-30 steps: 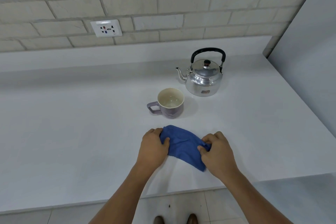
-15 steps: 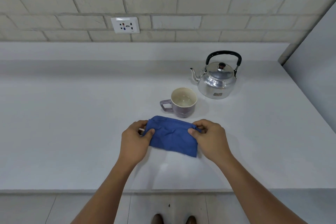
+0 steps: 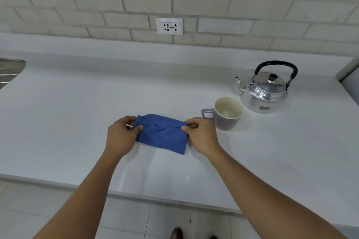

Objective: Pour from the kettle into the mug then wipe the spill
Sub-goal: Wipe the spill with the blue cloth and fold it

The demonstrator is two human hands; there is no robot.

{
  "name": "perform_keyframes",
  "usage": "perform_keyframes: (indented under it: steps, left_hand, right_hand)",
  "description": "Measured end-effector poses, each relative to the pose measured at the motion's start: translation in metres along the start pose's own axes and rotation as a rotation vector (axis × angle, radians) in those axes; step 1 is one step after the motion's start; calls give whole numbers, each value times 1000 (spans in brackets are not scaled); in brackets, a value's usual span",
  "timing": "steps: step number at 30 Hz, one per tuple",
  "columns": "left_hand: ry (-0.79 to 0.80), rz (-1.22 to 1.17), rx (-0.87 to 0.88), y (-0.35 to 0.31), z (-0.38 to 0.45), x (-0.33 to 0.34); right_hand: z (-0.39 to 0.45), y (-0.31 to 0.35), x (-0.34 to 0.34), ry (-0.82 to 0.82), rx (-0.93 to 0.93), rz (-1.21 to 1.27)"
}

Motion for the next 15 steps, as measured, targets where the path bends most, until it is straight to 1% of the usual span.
perform_keyframes:
  steps: [4,7,12,15]
  left_hand:
    - [5,39,-30,18,18,-12]
    - [26,74,-33,27,24,-14]
    - [78,168,21,39,23,-8]
    - [74,200,37,40,23,-7]
  right_hand:
    - [16,6,26,12,13,-20]
    - [26,11,39,10,1,-85]
    - [38,9,46,20,-91,-310]
    - [38,9,46,0,-144,-357]
Point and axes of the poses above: each hand's wrist, its own z-axis towards the middle knuckle, its own x-axis out of the palm, y = z × x, the point moved 2 cm from there along z, towards the middle knuckle, and after that the axes turned 11 degrees about x, right-handed, at the moved point
